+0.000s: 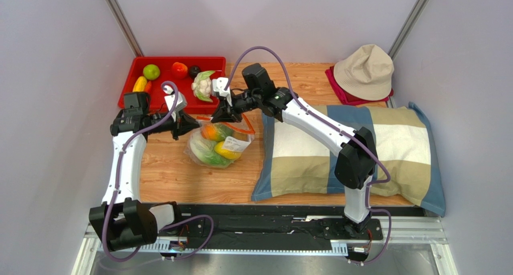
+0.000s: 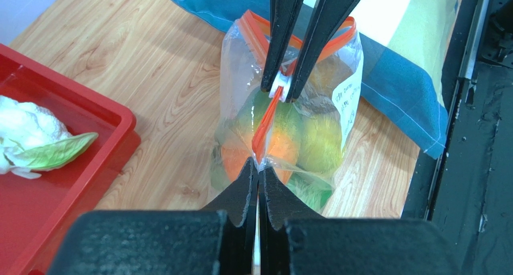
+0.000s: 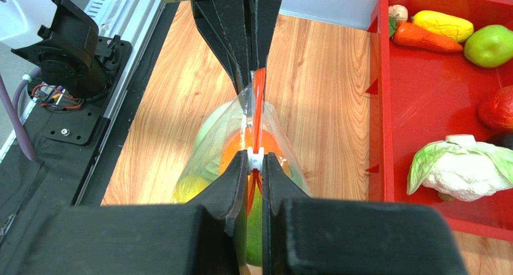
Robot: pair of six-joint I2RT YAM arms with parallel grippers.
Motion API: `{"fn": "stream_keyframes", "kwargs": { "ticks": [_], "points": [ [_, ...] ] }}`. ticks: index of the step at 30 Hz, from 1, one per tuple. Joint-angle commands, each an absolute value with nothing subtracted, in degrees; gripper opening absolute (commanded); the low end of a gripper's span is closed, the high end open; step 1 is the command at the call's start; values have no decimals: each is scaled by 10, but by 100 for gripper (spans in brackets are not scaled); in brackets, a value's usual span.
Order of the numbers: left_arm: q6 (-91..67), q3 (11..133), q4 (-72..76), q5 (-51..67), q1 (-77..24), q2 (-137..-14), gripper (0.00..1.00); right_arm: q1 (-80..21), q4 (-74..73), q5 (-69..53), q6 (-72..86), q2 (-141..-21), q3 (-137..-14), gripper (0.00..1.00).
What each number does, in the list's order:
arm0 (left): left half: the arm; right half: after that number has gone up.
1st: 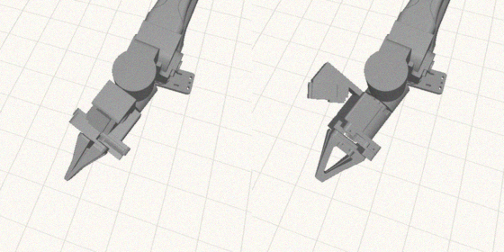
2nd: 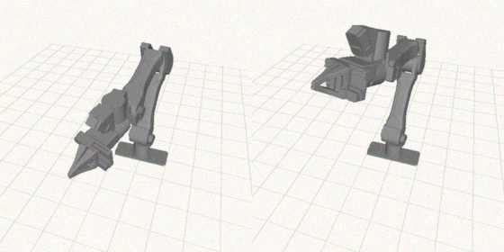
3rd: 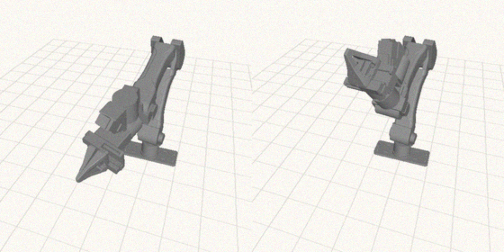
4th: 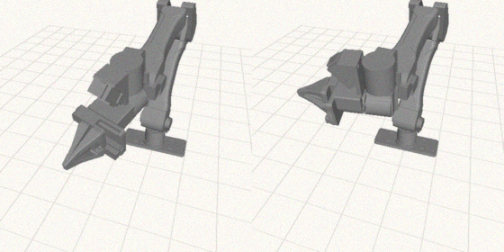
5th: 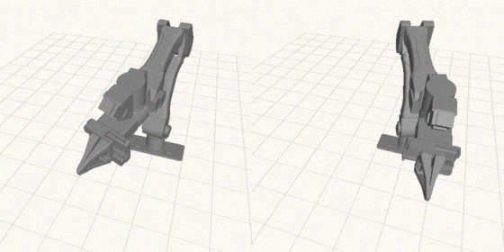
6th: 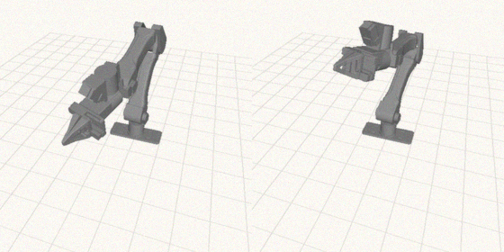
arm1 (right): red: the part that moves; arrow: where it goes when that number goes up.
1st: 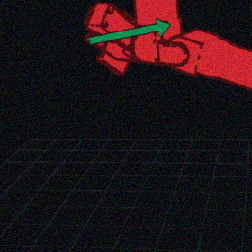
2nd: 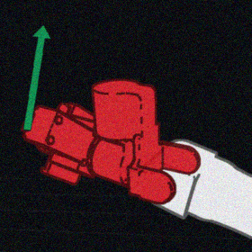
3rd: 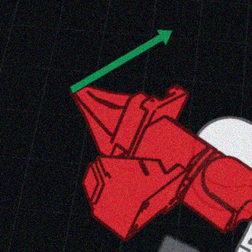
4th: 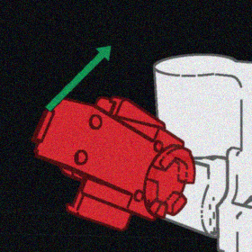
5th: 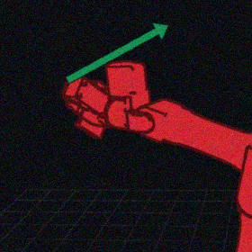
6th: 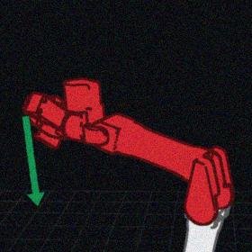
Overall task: Place the food in the zip-top bag and seal the zipper
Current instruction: Zip the zipper food storage bag at the center of the board.
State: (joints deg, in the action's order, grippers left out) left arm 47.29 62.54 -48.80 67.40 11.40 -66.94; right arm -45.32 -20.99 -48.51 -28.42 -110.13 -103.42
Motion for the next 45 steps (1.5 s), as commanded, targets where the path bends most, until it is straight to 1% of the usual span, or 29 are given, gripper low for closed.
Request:
{"fn": "stream_keyframes", "kwargs": {
  "ticks": [1,5,6,7,8,9,11,15,21,23,27,29,30,32,34,35,36,43,44,45],
  "points": [
    [504,632,-483,692,136,-645,0,-432,-253,-471,-303,-1074,-1025,0],
    [523,644,-504,704,140,-648,0,-429,-258,-475,-304,-1064,-1020,0],
    [525,651,-507,716,140,-646,21,-429,-256,-482,-300,-1063,-1021,0],
    [529,654,-507,721,138,-644,31,-430,-244,-484,-284,-1063,-1025,0],
    [532,657,-506,722,135,-641,38,-431,-239,-486,-278,-1064,-1027,0],
    [542,657,-505,720,128,-636,47,-432,-235,-489,-271,-1067,-1030,0],
    [550,657,-505,720,120,-628,55,-434,-229,-491,-264,-1071,-1043,0],
    [560,658,-501,716,95,-633,63,-436,-229,-497,-265,-1075,-1048,0],
    [507,669,-444,705,76,-632,67,-442,-228,-507,-282,-1069,-1047,0],
    [482,671,-423,694,76,-624,67,-444,-228,-506,-286,-1070,-1049,0],
    [489,689,-426,686,84,-606,67,-446,-227,-511,-290,-1070,-1051,0],
    [518,710,-472,686,85,-610,67,-446,-227,-512,-291,-1068,-1050,0],
    [570,717,-495,687,85,-613,68,-446,-227,-516,-291,-1068,-1049,0],
    [615,729,-550,686,84,-633,68,-447,-225,-518,-291,-1067,-1048,0],
    [693,743,-598,671,76,-652,67,-449,-222,-520,-295,-1066,-1047,0],
    [723,761,-649,659,71,-674,65,-451,-221,-520,-296,-1065,-1047,0],
    [742,768,-664,654,60,-683,63,-452,-220,-523,-298,-1064,-1047,0],
    [749,780,-663,624,27,-711,56,-465,-218,-523,-313,-1057,-1040,0],
    [751,778,-665,617,25,-712,51,-465,-217,-520,-312,-1057,-1040,0],
    [755,776,-671,613,23,-713,48,-466,-215,-519,-311,-1057,-1040,0]
  ]
}}
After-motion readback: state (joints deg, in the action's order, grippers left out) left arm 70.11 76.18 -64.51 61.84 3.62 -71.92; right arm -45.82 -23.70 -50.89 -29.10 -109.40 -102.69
